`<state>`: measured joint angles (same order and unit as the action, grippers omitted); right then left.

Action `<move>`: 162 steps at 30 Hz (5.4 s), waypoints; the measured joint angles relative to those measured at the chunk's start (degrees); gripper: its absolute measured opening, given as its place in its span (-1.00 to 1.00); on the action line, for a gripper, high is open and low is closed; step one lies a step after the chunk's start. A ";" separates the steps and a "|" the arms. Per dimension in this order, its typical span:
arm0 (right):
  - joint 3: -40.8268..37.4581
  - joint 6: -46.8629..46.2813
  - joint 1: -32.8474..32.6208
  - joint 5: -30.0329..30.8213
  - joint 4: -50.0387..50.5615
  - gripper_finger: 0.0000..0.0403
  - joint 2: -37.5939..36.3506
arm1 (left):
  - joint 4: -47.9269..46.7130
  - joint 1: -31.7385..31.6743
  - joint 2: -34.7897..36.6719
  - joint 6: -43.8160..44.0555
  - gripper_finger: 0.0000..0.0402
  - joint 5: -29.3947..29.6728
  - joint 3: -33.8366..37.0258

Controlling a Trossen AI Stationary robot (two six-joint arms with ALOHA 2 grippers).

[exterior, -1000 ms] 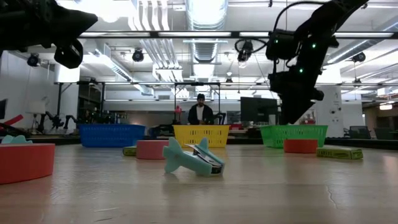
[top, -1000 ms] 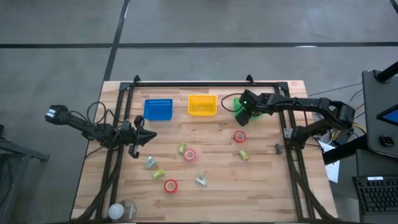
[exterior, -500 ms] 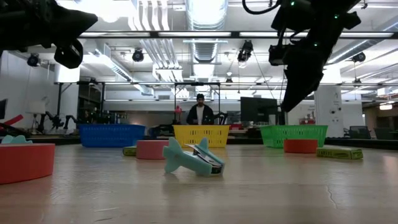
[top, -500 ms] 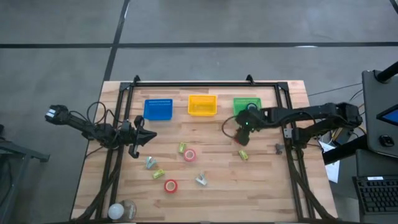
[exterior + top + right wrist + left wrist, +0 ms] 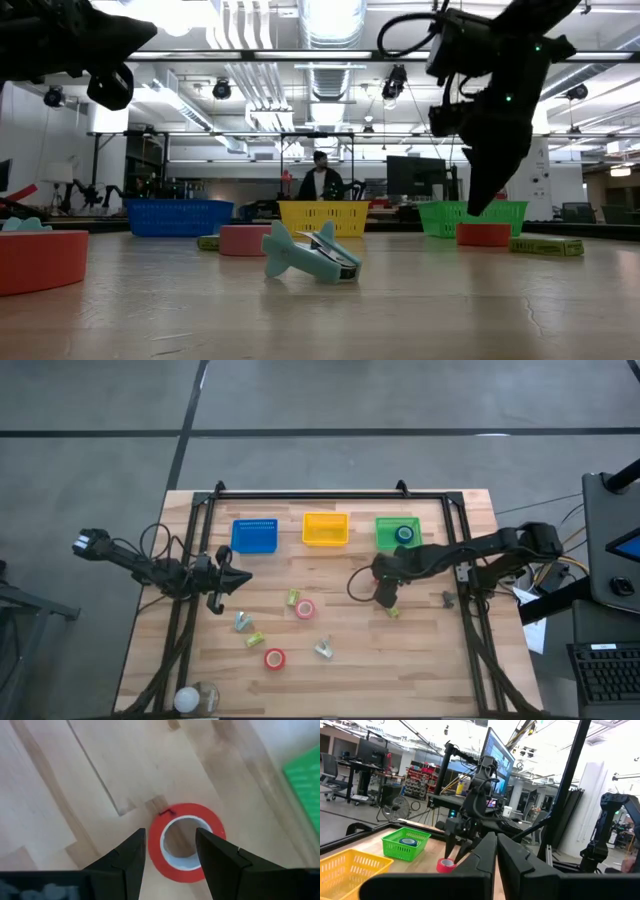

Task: Pick and place Stapler, Stapler remover, tape
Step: Put the top red tape into the green basket, then put the middle green staple box into the yellow basket

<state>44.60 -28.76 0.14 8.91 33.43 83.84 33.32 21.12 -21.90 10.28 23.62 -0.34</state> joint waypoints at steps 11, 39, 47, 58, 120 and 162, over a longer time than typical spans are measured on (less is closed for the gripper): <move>0.00 -0.09 -0.15 -0.47 -1.32 -0.33 5.68 | 0.00 0.02 0.01 0.00 -0.89 -0.01 0.00; 1.04 -0.23 -0.26 0.07 -1.54 -0.78 -9.09 | 0.00 -0.02 0.00 0.00 -0.91 -0.01 0.00; 4.22 -0.22 0.45 6.20 2.99 -0.77 -13.66 | 0.01 0.00 0.01 0.00 -0.90 0.00 0.00; 4.88 0.76 13.44 7.57 7.29 -0.76 -15.51 | 0.00 0.00 -0.01 0.00 -0.90 0.01 0.00; 8.14 10.59 35.23 -2.53 7.78 -0.20 -4.12 | 0.00 0.02 -0.01 0.00 -0.90 0.00 0.00; 7.79 -25.02 -12.87 -4.45 15.27 0.02 -6.03 | 0.00 0.00 0.00 0.00 -0.91 0.00 0.00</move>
<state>52.39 -53.78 -12.73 4.46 48.70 77.81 33.32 21.12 -21.90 10.28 23.63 -0.34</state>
